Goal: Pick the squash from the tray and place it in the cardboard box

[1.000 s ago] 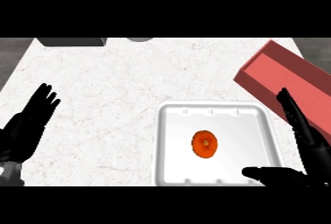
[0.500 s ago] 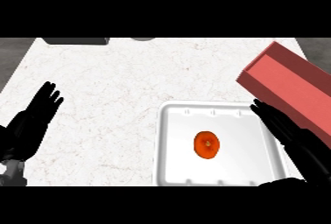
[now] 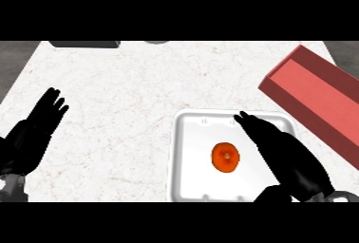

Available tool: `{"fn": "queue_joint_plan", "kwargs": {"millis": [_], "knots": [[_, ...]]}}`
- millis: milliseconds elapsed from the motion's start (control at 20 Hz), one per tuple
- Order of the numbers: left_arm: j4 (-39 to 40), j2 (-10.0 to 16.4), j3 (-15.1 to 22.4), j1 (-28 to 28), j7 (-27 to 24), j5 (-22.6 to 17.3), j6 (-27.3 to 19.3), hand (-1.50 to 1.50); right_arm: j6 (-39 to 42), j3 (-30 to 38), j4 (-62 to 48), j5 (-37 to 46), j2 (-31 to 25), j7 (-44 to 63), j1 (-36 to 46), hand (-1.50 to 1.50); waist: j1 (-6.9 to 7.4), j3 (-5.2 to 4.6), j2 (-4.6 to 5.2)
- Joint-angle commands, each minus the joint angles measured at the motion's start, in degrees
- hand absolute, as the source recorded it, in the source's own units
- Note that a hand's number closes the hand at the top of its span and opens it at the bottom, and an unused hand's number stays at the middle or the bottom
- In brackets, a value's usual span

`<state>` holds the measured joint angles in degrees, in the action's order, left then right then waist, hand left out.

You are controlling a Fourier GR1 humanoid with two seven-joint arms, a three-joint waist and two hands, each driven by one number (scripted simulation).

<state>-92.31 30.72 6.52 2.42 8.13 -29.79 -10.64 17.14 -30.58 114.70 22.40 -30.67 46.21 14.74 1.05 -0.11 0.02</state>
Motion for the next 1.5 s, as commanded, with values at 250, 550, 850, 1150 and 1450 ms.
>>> {"fn": "queue_joint_plan", "kwargs": {"millis": [250, 550, 850, 1150, 1450], "knots": [[1.72, -4.53, -1.64, -2.92, -2.77, 3.97, 2.91, 0.0, 9.34, 1.28, -3.18, -0.37, 7.31, 7.06, 1.67, -1.5, -0.86, 0.1, -0.04], [3.86, -5.69, -4.99, 0.29, 0.38, 4.94, 4.44, 0.0, 10.35, 0.53, -4.87, 4.32, 10.64, 5.44, -0.74, -1.5, -1.03, 0.1, -0.03], [2.16, -6.8, -7.49, -2.95, -0.11, 6.57, 8.34, 0.0, 12.28, 4.66, -7.65, 6.74, 12.89, -1.01, 0.89, -1.5, -0.91, 0.1, -0.03], [-8.32, -8.88, -6.72, -4.72, 7.4, 9.04, 4.62, 0.0, 10.78, 0.91, -6.25, 14.04, 16.61, -0.59, -1.67, -1.5, -0.78, 0.13, -0.12], [0.31, -11.89, -7.8, 2.32, 5.2, 12.62, 5.04, 0.0, 14.38, 1.57, -12.88, 16.8, 21.77, 1.26, 2.89, -1.5, -0.98, 0.11, -0.01]]}}
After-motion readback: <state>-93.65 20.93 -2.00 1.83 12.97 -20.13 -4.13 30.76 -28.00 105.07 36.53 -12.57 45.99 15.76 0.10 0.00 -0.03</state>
